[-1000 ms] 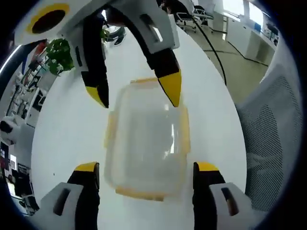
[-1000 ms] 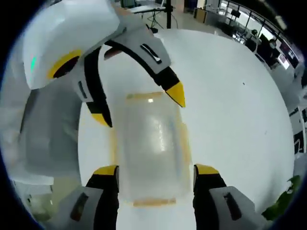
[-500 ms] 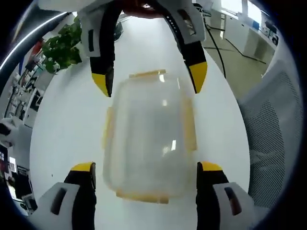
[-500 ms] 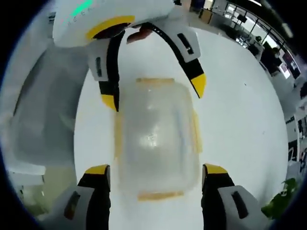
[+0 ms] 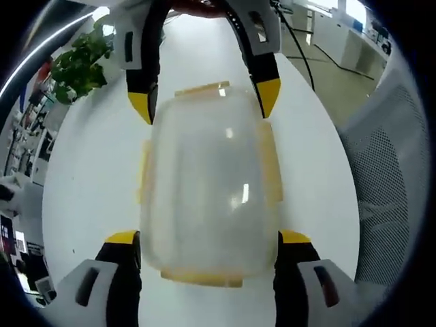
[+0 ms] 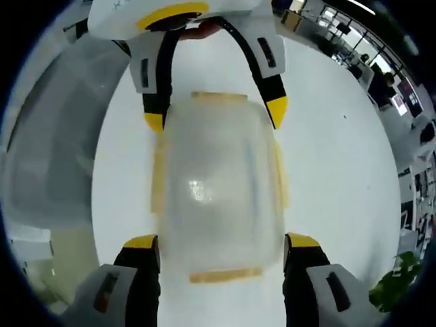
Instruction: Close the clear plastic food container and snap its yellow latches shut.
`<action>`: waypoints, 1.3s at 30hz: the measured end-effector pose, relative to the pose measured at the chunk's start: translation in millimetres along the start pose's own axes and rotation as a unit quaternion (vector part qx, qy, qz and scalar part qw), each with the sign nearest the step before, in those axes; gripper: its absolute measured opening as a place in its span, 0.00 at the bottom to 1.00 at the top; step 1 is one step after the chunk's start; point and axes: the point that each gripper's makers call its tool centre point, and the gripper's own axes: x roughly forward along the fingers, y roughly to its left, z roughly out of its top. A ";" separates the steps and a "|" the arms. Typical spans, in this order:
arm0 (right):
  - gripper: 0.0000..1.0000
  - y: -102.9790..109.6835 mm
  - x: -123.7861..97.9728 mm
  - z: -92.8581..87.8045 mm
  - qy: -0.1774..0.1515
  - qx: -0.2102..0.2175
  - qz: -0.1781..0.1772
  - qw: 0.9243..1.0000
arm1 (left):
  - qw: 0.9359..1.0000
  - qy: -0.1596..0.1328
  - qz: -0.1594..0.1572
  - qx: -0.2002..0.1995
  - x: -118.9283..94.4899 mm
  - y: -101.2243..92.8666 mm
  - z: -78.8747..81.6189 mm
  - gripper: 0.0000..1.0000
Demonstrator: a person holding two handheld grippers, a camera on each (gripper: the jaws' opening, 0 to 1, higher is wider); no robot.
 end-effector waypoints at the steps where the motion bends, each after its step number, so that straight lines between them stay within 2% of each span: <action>1: 0.74 -0.2 0.1 0.0 0.000 0.000 0.000 1.000 | 1.000 -0.001 0.000 -0.001 -0.1 -0.1 0.1 0.80; 13: 0.74 5.9 4.9 14.3 0.003 -0.010 0.002 1.000 | 1.000 -0.010 0.001 -0.014 -6.9 -7.7 -13.1 0.80; 21: 0.74 13.8 9.9 34.4 -0.010 -0.011 0.004 1.000 | 1.000 -0.011 0.002 -0.021 -15.6 -15.8 -32.0 0.80; 39: 0.74 27.7 19.5 70.5 -0.011 -0.028 0.010 1.000 | 0.999 -0.011 0.007 -0.036 -31.3 -30.9 -65.4 0.80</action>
